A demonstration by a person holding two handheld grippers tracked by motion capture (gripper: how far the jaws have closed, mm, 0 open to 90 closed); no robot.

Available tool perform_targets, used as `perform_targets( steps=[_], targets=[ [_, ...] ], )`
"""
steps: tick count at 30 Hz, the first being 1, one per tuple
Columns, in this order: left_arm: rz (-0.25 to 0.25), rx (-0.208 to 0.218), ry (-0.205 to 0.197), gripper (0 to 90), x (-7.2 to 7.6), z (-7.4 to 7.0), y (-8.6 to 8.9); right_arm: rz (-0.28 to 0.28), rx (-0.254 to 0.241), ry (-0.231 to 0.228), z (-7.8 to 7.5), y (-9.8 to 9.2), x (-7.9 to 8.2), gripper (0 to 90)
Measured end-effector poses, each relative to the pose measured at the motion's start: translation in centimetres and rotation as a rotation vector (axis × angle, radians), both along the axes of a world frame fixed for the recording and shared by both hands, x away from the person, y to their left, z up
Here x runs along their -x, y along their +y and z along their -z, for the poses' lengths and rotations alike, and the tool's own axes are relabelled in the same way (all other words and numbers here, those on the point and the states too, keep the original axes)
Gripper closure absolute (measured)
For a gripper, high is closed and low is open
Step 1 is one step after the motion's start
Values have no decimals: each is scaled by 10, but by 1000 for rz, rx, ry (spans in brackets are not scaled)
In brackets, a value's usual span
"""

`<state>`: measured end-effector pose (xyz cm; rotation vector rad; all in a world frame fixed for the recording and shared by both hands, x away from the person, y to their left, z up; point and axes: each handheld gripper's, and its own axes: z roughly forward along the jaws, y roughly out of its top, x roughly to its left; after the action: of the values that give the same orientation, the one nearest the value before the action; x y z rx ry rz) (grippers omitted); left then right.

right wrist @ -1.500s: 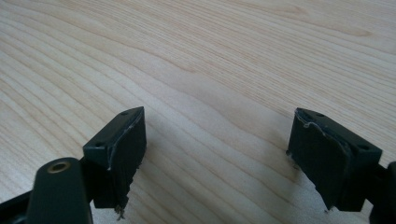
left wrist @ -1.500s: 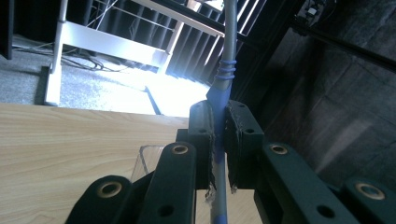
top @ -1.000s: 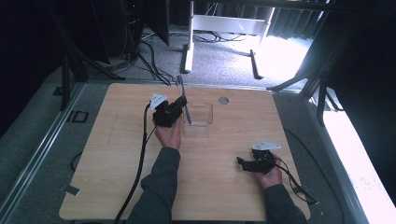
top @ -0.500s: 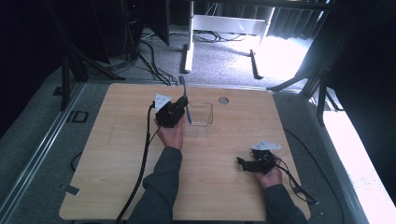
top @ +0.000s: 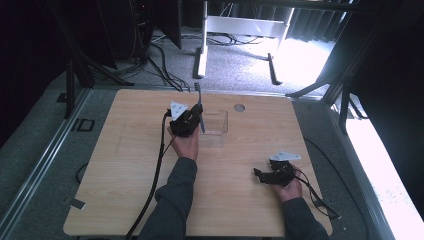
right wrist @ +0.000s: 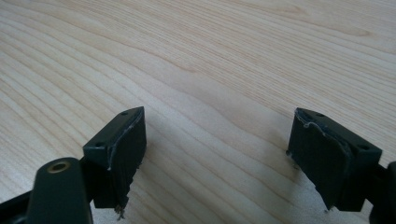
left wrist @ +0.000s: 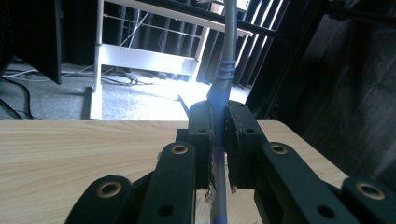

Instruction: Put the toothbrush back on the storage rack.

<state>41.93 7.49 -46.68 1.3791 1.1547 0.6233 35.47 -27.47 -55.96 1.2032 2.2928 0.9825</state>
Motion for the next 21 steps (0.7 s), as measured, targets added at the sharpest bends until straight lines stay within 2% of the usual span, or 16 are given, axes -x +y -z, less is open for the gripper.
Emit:
perform_targets(
  steps=[7,21],
  targets=[
    [2,-22,5,813,-1,3,-2,0,0,0,0,0,0,188],
    [36,-99,6,814,0,6,-6,-1,-1,1,0,0,0,188]
  ],
)
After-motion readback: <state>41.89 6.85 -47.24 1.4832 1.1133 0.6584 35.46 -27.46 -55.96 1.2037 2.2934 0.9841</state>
